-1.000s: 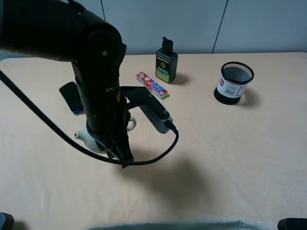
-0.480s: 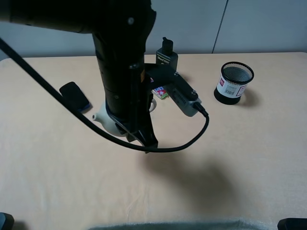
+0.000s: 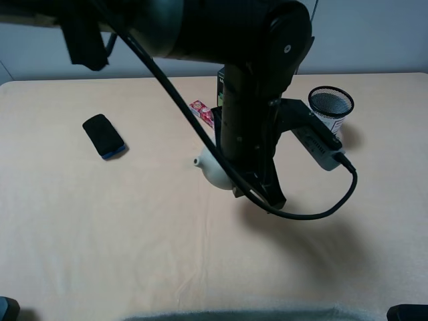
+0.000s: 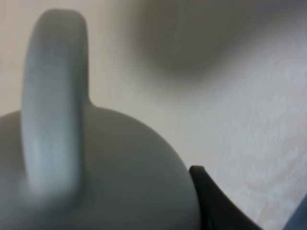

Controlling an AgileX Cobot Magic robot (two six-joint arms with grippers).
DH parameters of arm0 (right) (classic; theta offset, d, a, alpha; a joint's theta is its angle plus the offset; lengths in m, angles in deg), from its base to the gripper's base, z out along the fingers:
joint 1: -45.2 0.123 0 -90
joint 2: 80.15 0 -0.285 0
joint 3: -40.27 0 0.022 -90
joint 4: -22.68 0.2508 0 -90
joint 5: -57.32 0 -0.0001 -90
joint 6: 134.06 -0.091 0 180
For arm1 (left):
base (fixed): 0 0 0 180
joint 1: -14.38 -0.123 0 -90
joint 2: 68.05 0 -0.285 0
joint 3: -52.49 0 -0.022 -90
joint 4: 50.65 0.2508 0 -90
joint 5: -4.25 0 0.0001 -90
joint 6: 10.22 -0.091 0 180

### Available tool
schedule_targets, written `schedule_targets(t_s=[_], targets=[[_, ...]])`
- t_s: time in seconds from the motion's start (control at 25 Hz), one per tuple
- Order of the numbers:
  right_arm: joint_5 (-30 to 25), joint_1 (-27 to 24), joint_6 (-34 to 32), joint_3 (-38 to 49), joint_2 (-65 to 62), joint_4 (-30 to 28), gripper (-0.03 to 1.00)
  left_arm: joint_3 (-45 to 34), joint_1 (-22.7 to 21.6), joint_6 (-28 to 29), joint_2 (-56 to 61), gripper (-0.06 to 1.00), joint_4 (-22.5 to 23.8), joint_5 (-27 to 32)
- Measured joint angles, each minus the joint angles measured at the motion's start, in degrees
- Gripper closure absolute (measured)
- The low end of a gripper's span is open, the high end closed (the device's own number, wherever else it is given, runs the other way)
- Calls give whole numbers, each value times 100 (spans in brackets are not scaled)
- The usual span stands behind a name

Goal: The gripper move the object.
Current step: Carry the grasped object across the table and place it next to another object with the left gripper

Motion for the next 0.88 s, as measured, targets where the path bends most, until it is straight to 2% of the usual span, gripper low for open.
schedule_targets(t_s=[0.36,0.88], targets=[[0,0,0,0,0,0,27,1043,152,-217,-755,72,-49,-90],[-7,0,0,0,0,0,27,1893,216,-540,-1686,72,-251,-1181]])
